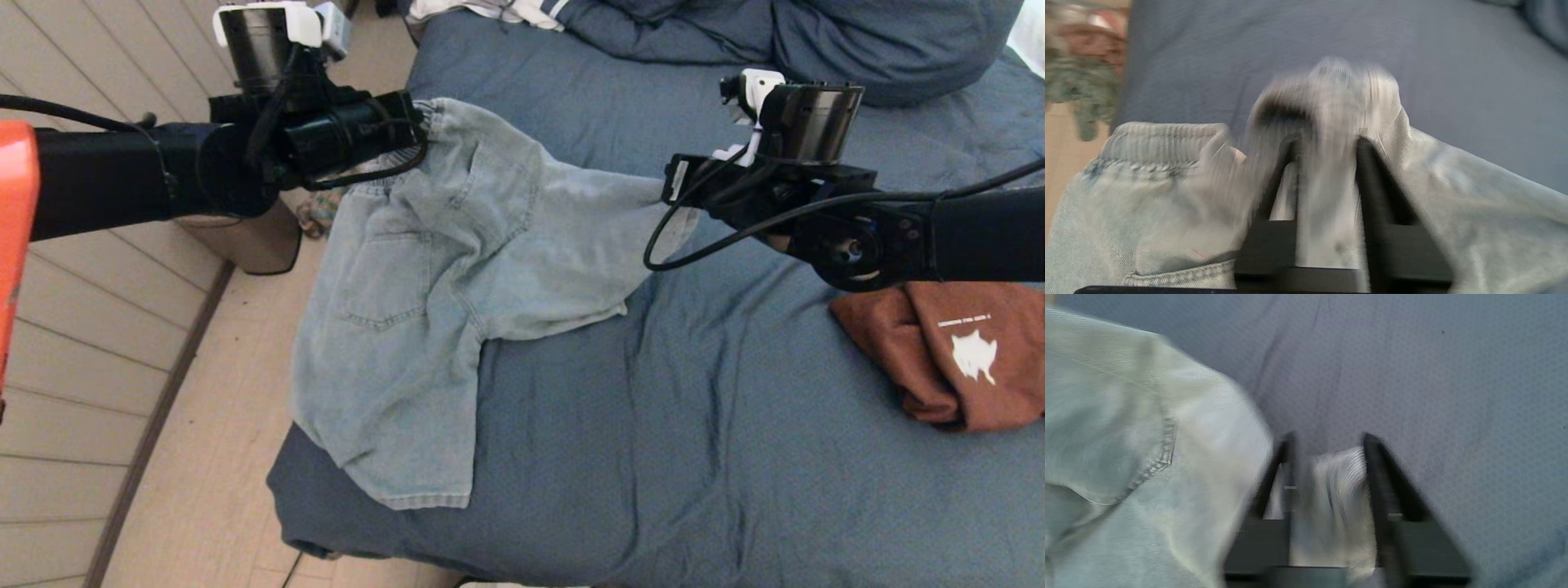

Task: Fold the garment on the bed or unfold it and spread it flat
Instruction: Unford the blue shorts

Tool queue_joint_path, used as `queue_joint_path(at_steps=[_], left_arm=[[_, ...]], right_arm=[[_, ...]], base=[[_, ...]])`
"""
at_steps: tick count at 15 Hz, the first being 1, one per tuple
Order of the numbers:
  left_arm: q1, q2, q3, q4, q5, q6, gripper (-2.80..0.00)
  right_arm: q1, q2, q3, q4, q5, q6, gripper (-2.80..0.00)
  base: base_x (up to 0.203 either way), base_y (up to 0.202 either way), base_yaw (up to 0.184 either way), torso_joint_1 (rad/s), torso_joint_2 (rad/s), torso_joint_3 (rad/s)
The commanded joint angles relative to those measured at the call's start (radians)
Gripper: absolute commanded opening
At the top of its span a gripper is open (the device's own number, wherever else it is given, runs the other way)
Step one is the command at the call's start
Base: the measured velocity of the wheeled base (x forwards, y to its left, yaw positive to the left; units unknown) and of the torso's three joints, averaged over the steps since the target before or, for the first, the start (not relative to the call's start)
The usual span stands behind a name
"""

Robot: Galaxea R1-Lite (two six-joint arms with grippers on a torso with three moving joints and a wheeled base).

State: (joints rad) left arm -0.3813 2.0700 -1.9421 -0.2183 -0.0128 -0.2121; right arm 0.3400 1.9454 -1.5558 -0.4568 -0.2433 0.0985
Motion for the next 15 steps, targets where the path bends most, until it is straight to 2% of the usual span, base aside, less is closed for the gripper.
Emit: queue_joint_path(at_steps=[1,6,7,9,10,11,13,15], left_arm=[[-0.007,0.033,-0.003,-0.023,0.023,0.002,0.00],[-0.003,-0.011,-0.003,-0.053,0.035,-0.003,0.00],[0.022,-0.040,-0.002,-0.052,0.037,-0.014,0.00],[0.057,-0.115,0.006,-0.017,0.051,-0.095,0.00],[0.070,-0.176,0.019,0.041,0.049,-0.147,-1.16],[0.082,-0.247,0.047,0.106,0.035,-0.192,-2.80],[0.112,-0.388,0.208,0.196,-0.061,-0.247,-2.80],[0.128,-0.486,0.457,0.227,-0.150,-0.267,-2.80]], right_arm=[[-0.019,0.027,-0.006,-0.005,0.006,0.000,0.00],[-0.046,0.012,0.000,-0.031,0.027,0.004,0.00],[-0.054,-0.009,0.005,-0.043,0.027,0.004,0.00],[-0.066,-0.067,0.011,-0.039,0.028,0.007,0.00],[-0.073,-0.101,0.026,-0.035,0.028,0.007,-2.80],[-0.072,-0.130,0.052,-0.018,0.027,0.007,-2.80],[-0.063,-0.175,0.073,0.156,0.031,0.006,-2.80],[-0.056,-0.185,0.055,0.335,0.068,0.003,-2.80]], base=[[0.000,0.000,0.000,0.000,0.00,0.000],[0.000,0.000,0.000,0.000,0.00,0.000],[0.000,0.000,0.000,0.000,0.00,0.000],[0.000,0.000,0.000,0.000,0.00,0.000],[0.000,0.000,0.000,0.000,0.00,0.000],[0.000,0.000,0.000,0.000,0.00,0.000],[0.000,0.000,0.000,0.000,0.00,0.000],[0.000,0.000,0.000,0.000,0.00,0.000]])
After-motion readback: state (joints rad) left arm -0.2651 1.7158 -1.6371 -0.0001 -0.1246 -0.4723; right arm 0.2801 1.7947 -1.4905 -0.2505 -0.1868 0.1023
